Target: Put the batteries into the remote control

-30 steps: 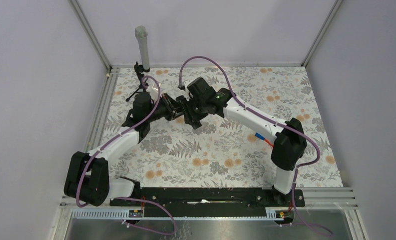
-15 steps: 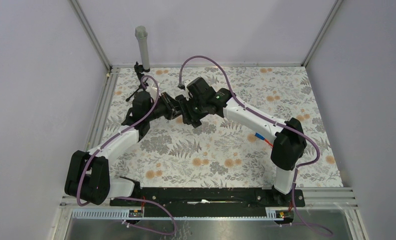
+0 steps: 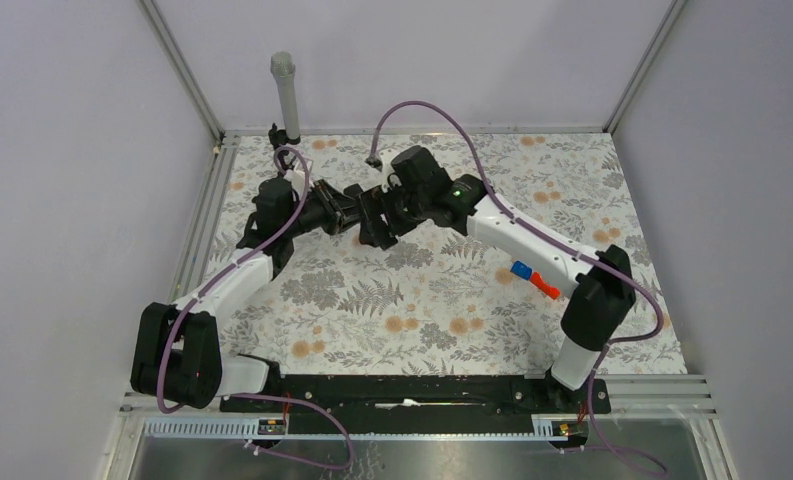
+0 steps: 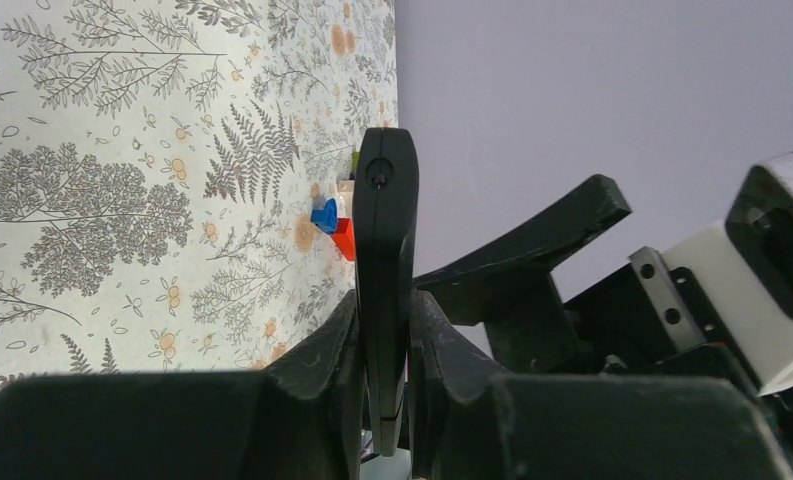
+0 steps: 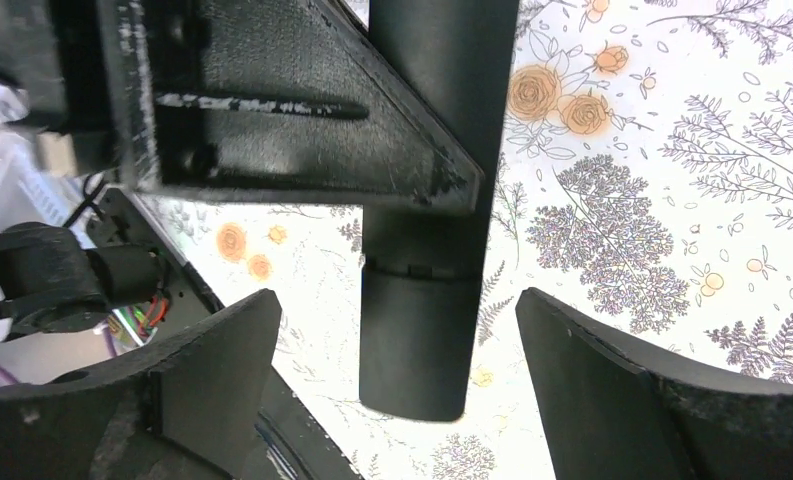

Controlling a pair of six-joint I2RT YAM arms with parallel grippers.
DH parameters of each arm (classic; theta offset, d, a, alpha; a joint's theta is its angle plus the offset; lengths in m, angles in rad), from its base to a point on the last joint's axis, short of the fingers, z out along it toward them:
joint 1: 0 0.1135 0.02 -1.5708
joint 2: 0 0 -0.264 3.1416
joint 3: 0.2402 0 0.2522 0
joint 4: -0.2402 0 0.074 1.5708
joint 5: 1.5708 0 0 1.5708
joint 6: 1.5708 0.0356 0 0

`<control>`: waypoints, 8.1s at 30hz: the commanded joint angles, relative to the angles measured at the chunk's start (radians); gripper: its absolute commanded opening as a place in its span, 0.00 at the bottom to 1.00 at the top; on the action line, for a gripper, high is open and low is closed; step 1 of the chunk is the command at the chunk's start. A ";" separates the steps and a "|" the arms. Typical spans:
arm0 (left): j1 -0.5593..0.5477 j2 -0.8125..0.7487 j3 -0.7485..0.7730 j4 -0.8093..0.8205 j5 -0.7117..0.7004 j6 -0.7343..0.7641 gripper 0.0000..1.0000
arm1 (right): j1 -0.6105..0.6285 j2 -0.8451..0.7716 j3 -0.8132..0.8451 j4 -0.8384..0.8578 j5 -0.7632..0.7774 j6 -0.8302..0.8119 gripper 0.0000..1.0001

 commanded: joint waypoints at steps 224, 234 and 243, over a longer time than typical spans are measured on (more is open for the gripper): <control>0.021 -0.273 0.283 -0.656 -0.508 0.532 0.99 | -0.298 -0.262 -0.518 0.347 0.128 0.106 0.00; 0.023 -0.377 0.284 -0.734 -0.609 0.584 0.99 | -0.299 -0.059 -0.445 0.076 0.641 0.013 0.00; 0.023 -0.430 0.289 -0.773 -0.569 0.639 0.99 | -0.296 0.082 -0.397 -0.001 0.700 0.021 0.08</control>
